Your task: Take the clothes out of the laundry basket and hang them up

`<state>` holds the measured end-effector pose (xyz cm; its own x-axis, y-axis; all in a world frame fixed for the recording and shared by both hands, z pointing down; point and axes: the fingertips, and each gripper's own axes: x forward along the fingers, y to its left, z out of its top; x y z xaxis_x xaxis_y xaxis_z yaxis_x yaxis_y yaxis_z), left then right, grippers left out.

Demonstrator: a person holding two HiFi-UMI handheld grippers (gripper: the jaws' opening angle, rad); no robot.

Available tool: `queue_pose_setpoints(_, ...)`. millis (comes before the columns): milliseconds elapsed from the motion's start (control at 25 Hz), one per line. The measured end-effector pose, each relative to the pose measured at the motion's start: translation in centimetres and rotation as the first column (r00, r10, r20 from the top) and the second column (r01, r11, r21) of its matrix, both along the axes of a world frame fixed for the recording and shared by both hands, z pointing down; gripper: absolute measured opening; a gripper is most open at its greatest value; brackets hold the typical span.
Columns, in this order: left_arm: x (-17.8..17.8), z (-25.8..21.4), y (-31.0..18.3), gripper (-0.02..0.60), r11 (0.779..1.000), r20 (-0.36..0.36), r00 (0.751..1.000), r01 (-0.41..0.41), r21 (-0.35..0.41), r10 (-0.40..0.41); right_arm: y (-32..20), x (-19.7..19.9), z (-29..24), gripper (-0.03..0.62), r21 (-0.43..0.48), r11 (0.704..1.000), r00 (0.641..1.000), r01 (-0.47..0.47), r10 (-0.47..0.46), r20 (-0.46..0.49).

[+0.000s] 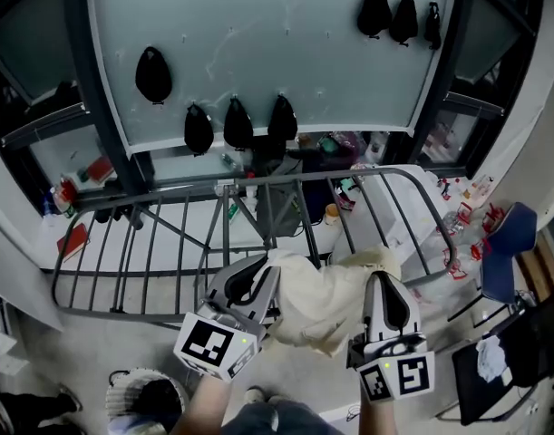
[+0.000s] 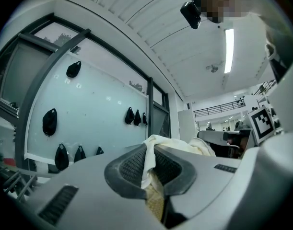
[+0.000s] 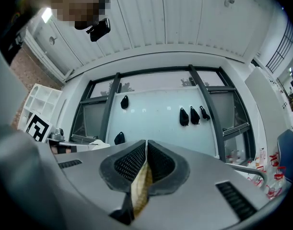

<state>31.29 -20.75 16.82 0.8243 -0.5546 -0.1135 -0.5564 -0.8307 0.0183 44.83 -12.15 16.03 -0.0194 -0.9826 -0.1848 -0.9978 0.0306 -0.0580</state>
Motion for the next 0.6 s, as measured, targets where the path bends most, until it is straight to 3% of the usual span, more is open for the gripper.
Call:
queue_pose_setpoints(360,-2.2,1.3,-2.2,0.040,1.000,0.008,1.000,-0.009,-0.006,0.009,-2.1,-2.3,1.1,0.015,-0.008,0.999,0.999,-0.038,0.038,-0.014)
queue_pose_setpoints(600,-1.8,1.9,-4.3,0.040,1.000,-0.001,1.000,-0.013,-0.024,0.013,-4.3,-1.8,1.6,0.015,-0.027,0.998,0.999,-0.048,0.048,-0.020)
